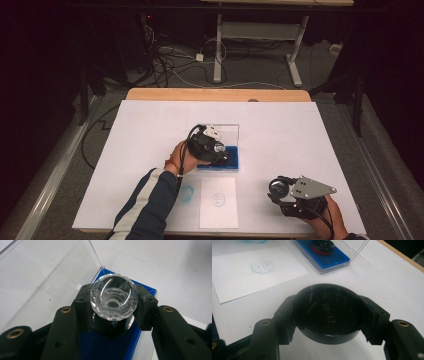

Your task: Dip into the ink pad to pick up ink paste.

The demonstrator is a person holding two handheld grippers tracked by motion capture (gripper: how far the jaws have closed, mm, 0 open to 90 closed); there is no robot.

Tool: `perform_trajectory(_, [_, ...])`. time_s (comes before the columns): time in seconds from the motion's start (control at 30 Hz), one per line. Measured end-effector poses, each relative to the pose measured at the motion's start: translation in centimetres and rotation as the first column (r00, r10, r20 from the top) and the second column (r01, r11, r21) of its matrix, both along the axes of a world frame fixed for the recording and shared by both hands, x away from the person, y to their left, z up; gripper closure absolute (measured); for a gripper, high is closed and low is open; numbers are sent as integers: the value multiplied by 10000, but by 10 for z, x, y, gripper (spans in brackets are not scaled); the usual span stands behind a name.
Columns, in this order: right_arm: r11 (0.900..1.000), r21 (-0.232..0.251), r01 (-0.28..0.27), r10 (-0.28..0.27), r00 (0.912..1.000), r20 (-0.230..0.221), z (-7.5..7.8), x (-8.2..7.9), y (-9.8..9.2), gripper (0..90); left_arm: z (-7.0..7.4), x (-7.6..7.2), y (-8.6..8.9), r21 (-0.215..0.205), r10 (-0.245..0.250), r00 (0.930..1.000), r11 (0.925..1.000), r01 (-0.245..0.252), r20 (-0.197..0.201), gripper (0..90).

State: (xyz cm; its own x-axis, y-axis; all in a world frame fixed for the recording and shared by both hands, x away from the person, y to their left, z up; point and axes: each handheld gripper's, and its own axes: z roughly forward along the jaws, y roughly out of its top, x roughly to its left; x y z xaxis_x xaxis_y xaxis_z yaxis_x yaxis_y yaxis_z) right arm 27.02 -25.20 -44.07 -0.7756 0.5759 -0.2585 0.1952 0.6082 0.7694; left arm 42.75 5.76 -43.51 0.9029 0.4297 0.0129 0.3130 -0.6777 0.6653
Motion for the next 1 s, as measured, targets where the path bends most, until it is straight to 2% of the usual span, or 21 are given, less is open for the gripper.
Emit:
perform_trajectory(0.07, [10000, -26, 15, -15, 10000, 2, 0, 0, 1, 379, 0, 1, 0, -23, 26, 10000, 10000, -26, -39, 540])
perform_trajectory(0.17, [10000, -16, 7, -7, 10000, 39, 1, 0, 0, 379, -2, 4, 3, -375, 104, 9997, 9992, -112, -230, 539])
perform_trajectory(0.23, [10000, -23, 43, -43, 10000, 43, 1, 0, 0, 379, -3, 3, 3, -401, 87, 9997, 9991, -97, -250, 539])
perform_trajectory(0.4, [10000, 16, 72, -72, 9999, 97, 1, -1, -1, 379, -2, 1, 1, -165, 52, 9998, 9998, -55, -200, 538])
perform_trajectory(0.6, [10000, -8, 48, -48, 9999, 100, 1, 0, 1, 379, -5, 3, 2, -391, 68, 9994, 9992, -82, -348, 538])
perform_trajectory(0.7, [10000, 1, 86, -86, 9999, 105, 1, -1, 1, 379, -7, 3, 1, -292, 36, 9987, 9996, -50, -506, 539])
perform_trajectory(0.73, [10000, 11, 94, -94, 9999, 111, 1, -1, 0, 379, -9, 2, 0, 76, -64, 9996, 9999, 66, -283, 570])
perform_trajectory(0.8, [10000, 16, 80, -80, 9999, 144, 1, -1, 0, 379, -10, 2, 2, -24, 25, 9992, 10000, -26, -396, 577])
perform_trajectory(0.87, [9999, 29, 116, -116, 9998, 149, 2, -1, -1, 379, -8, 1, 1, 124, -54, 9995, 9999, 57, -297, 577])
perform_trajectory(0.9, [9999, 64, 111, -112, 9998, 137, 2, -1, -1, 379, -8, 2, 1, 84, -46, 9995, 10000, 48, -321, 578])
perform_trajectory(0.97, [9999, 97, 134, -135, 9998, 113, 2, 0, -2, 379, -7, 2, 3, -338, -108, 9986, 9994, 90, -515, 588])
perform_trajectory(1.0, [9999, 68, 126, -126, 9999, 115, 1, 0, -2, 379, -7, 2, 4, -527, -128, 9990, 9986, 105, -434, 660])
